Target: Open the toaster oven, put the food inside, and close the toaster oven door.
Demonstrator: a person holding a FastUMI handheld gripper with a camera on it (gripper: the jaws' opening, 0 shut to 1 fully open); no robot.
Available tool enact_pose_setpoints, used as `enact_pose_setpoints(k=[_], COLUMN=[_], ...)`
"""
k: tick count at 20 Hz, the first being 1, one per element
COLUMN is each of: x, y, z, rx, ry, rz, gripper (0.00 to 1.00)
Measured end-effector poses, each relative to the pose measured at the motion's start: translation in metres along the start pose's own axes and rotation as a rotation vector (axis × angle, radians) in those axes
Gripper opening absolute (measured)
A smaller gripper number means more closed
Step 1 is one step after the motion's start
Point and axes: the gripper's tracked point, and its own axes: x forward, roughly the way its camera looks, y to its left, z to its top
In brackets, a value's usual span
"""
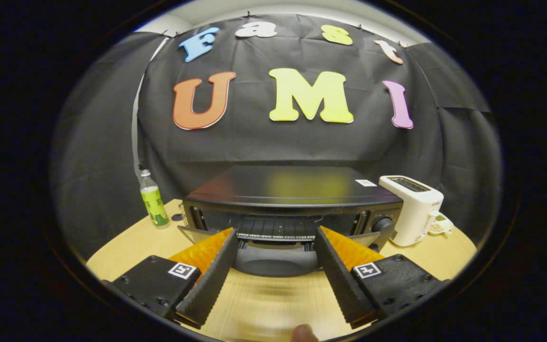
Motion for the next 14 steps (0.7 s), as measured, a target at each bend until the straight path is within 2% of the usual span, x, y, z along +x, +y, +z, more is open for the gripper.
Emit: enact_pose_setpoints(k=[4, 7, 11, 14], x=[-0.022, -0.035, -0.049, -0.054], y=[0.001, 0.003, -0.002, -0.002], z=[-0.024, -0.042, -0.077, -0.103], rx=[-0.031, -0.015, -0.003, 0.051], ry=[0.056, 0.084, 0.223, 0.333], rz=[-0.014, 0.032, 0.067, 0.091], gripper=[1.00, 1.00, 1.00, 1.00])
